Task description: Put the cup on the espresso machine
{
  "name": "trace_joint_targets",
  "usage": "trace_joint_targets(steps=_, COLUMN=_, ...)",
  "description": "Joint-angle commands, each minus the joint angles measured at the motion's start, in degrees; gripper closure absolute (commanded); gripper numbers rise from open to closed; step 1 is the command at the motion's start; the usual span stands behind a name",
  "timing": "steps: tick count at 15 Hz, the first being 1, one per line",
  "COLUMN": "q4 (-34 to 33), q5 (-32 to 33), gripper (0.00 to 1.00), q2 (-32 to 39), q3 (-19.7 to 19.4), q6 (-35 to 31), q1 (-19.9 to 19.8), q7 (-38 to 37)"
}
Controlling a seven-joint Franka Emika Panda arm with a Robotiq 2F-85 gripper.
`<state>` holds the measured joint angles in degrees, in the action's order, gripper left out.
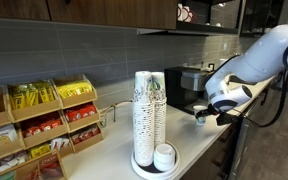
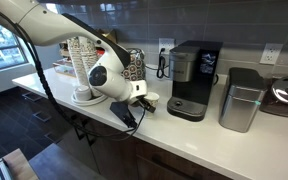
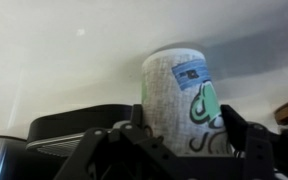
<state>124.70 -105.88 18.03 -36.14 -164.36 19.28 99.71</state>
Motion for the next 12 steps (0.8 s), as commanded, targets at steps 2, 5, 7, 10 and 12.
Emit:
trace_joint_targets(steps=2, q4=-3.38, q5=-11.18, gripper=0.60, q2=2.73, q3=-1.60, q6=1.82, q1=-0.91, q7=11.12)
trace_joint_targets(steps=5, q4=-4.28, q5=-17.31, gripper=0.77, q2=1.97, q3=-3.43, q6=2.02, q1=-0.54, q7=17.85)
trace_joint_targets(steps=7, q4=-4.58, q5=-20.51, gripper=0.88, q2=1.46, q3=-4.41, q6=2.69, q1=-0.27, q7=21.45)
trace_joint_targets(steps=10, q4=-5.18, q5=-24.49, gripper=0.94, q2=1.78, q3=-5.26, q6=3.54, q1=-0.17, q7=25.12)
trace_joint_targets(steps=12, q4=-6.09, q5=-26.99, gripper=0.72, q2=3.04, q3=-5.34, q6=4.35, q1=-0.37, q7=26.41)
